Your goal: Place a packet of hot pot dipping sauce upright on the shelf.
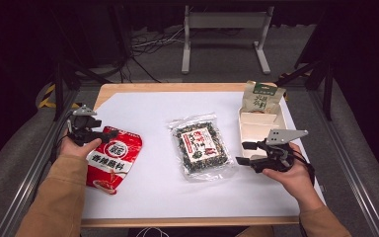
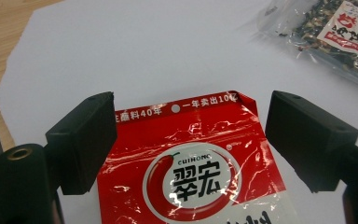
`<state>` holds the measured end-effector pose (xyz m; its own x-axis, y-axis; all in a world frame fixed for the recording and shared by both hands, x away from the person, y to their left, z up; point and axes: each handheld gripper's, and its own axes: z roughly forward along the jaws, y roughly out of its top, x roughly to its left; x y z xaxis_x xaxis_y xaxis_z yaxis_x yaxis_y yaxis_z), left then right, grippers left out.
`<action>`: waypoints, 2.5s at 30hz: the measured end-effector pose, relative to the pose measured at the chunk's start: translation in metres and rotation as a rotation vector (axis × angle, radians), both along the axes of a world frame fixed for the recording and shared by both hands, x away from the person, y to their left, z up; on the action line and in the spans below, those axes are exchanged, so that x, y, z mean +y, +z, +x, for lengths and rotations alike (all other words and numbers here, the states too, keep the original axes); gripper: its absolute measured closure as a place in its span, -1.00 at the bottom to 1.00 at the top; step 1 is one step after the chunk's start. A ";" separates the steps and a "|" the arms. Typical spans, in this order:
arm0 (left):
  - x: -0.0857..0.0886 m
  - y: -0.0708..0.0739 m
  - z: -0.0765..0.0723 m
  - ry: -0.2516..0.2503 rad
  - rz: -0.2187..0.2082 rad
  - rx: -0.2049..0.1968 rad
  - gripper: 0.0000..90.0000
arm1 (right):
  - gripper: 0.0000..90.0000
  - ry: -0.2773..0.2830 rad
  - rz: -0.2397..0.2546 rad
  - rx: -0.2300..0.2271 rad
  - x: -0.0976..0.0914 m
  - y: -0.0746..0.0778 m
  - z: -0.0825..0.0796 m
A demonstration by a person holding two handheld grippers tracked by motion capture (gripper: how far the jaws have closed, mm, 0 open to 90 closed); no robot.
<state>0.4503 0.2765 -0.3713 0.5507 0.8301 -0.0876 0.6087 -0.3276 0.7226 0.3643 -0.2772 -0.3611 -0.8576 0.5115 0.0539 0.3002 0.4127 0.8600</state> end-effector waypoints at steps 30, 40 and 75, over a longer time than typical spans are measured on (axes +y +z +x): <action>0.026 -0.054 0.057 0.109 -0.068 0.146 -0.43 | -0.18 0.033 -0.014 0.036 0.006 -0.013 0.007; 0.029 -0.063 0.059 0.046 -0.131 0.152 -0.33 | -0.19 0.044 -0.021 0.045 0.009 -0.016 0.007; 0.022 -0.062 0.052 -0.011 0.012 0.168 1.00 | -0.26 0.067 -0.036 0.056 0.015 -0.020 0.006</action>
<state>0.5026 0.2989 -0.4335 0.5383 0.8256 -0.1692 0.7168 -0.3429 0.6071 0.3706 -0.2624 -0.3814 -0.8862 0.4555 0.0851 0.3177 0.4635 0.8272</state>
